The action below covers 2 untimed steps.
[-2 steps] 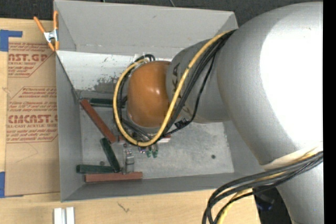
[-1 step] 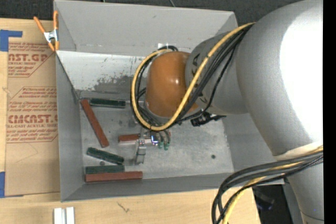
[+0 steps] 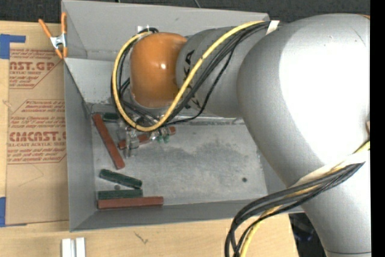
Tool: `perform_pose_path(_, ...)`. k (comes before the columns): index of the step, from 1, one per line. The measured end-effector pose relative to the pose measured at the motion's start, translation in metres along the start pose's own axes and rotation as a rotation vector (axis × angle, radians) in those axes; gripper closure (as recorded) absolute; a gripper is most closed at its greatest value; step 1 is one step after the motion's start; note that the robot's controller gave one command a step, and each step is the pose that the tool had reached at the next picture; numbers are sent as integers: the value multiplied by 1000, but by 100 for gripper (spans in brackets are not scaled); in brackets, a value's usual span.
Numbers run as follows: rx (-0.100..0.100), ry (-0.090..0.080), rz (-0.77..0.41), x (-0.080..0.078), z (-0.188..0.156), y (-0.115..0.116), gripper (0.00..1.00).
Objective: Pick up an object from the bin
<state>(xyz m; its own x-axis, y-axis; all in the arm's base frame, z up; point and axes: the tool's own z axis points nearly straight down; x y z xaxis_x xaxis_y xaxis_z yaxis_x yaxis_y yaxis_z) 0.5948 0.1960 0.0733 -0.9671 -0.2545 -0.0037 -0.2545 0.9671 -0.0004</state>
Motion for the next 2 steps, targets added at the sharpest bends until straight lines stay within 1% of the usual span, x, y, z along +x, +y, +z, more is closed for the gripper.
perform_pose_path(1,-3,-5,1,-2,1,2,100)
perform_pose_path(2,-2,0,0,-1,-8,1,100)
